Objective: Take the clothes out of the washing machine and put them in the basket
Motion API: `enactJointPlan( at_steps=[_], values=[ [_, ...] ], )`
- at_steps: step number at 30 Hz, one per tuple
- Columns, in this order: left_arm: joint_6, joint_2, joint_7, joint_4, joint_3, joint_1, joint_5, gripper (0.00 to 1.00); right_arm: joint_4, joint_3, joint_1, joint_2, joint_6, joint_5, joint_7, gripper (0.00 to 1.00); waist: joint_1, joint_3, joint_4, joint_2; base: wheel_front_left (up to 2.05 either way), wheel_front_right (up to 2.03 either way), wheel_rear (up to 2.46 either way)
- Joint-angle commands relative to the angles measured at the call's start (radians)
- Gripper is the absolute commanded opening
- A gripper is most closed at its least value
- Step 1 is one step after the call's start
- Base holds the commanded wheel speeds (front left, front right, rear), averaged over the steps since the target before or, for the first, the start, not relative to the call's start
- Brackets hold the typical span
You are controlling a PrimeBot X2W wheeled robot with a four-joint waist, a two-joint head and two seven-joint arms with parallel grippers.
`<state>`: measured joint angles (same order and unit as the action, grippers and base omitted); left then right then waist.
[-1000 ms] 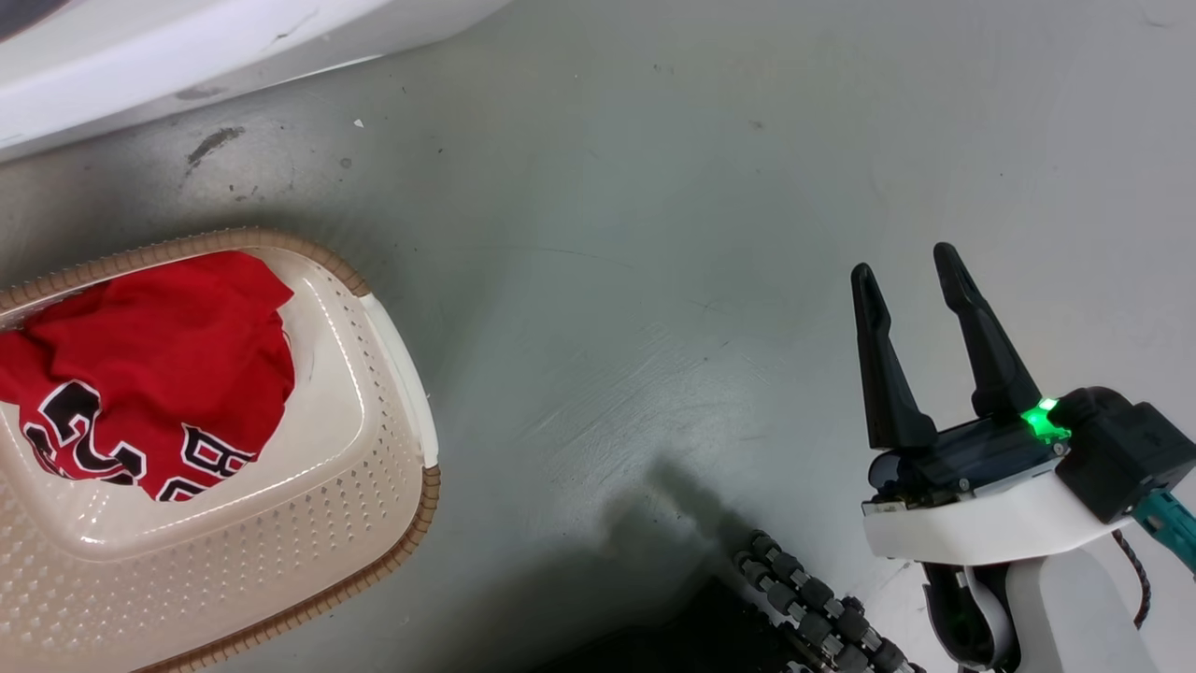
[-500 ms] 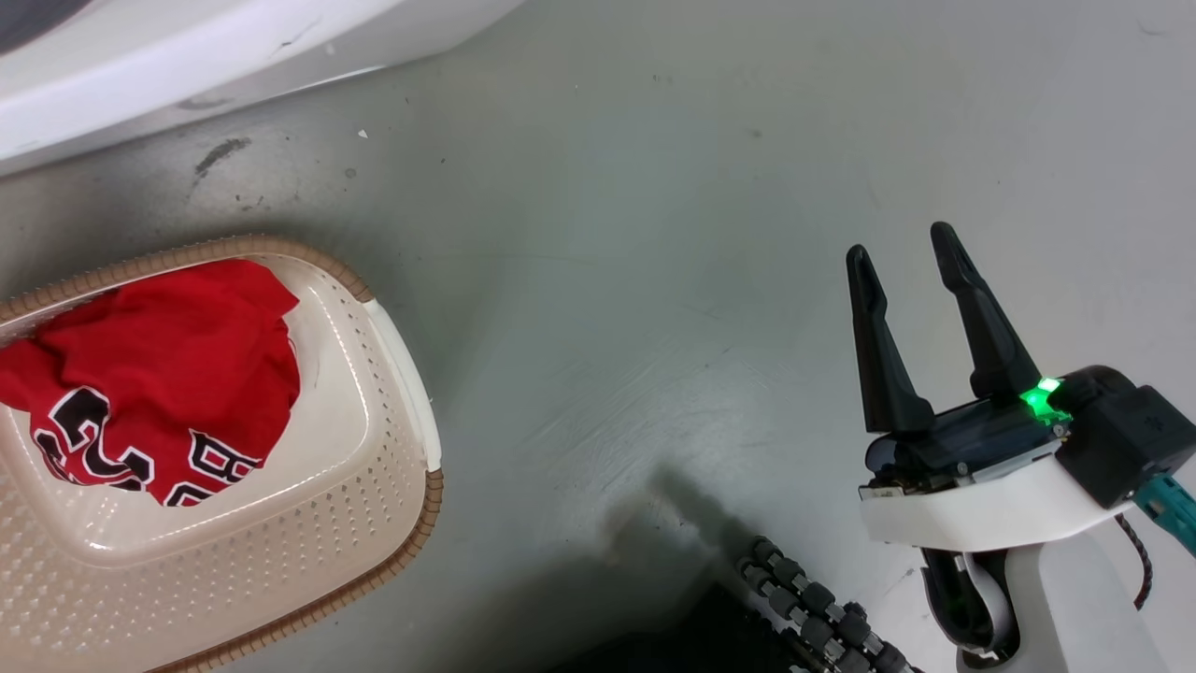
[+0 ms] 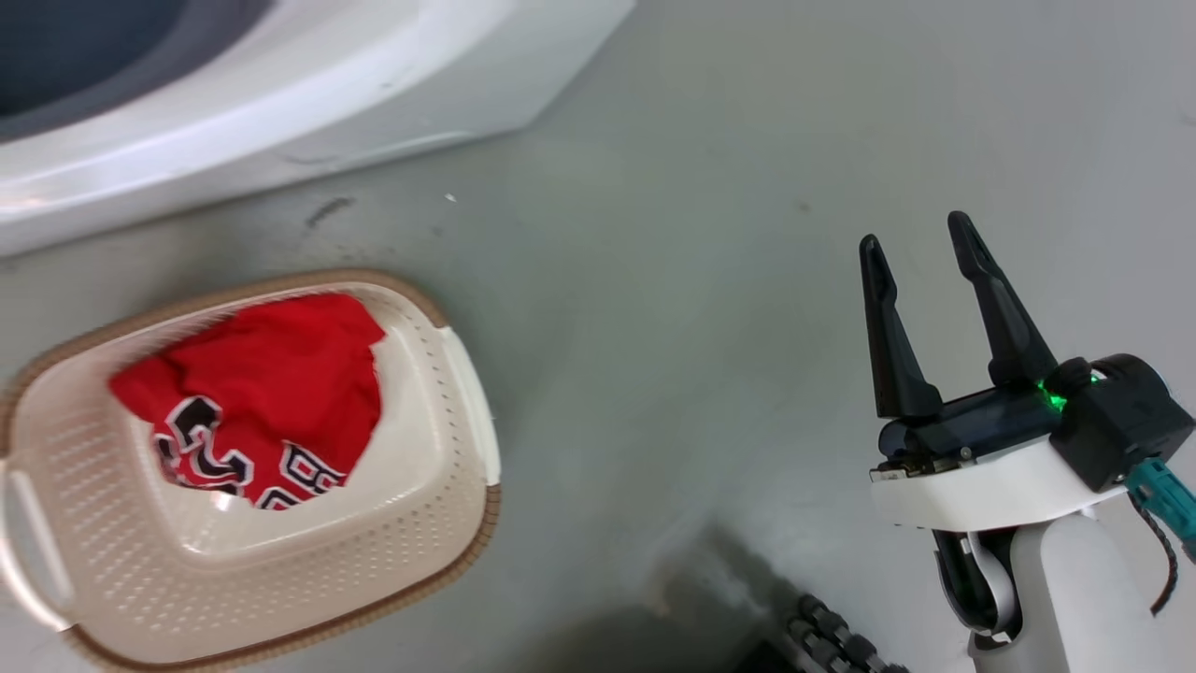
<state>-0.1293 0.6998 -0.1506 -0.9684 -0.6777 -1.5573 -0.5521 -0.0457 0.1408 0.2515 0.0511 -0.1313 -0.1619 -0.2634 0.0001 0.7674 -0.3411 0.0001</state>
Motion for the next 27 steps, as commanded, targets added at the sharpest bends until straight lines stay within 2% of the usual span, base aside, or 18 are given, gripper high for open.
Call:
enactJointPlan(
  at_steps=[1, 8, 12, 17, 23, 27],
  values=[
    [0.000, -0.011, 0.036, -0.001, -0.009, 0.029, -0.011, 0.00, 0.006, -0.005, 0.013, -0.001, 0.001, 0.009, -0.002, 1.00, -0.0001, -0.052, 0.047, -0.0001, 0.00, 0.00, 0.00],
    [0.000, -0.059, 0.217, 0.005, -0.038, 0.154, -0.082, 0.00, 0.032, -0.002, -0.009, -0.001, 0.001, 0.057, -0.002, 1.00, -0.0001, -0.154, 0.113, -0.0001, 0.00, 0.00, 0.00],
    [0.000, -0.069, 0.308, 0.033, -0.055, 0.231, -0.107, 0.00, 0.048, -0.016, -0.033, -0.001, 0.001, 0.069, -0.002, 1.00, -0.0001, -0.215, 0.148, -0.0001, 0.00, 0.00, 0.00],
    [0.012, -0.086, 0.386, 0.066, -0.051, 0.328, -0.119, 0.00, 0.071, -0.023, -0.055, -0.001, 0.001, 0.092, -0.002, 1.00, -0.0001, -0.291, 0.183, -0.0001, 0.00, 0.00, 0.00],
    [0.066, -0.093, 0.415, 0.185, -0.002, 0.473, -0.142, 0.00, 0.088, -0.029, -0.073, -0.001, 0.001, 0.097, -0.002, 1.00, -0.0001, -0.371, 0.217, -0.0001, 0.00, 0.00, 0.00],
    [0.132, -0.079, 0.418, 0.364, 0.055, 0.583, -0.095, 0.00, 0.097, -0.025, -0.094, -0.001, 0.001, 0.100, -0.002, 1.00, -0.0001, -0.413, 0.240, -0.0001, 0.00, 0.00, 0.00]
  ],
)
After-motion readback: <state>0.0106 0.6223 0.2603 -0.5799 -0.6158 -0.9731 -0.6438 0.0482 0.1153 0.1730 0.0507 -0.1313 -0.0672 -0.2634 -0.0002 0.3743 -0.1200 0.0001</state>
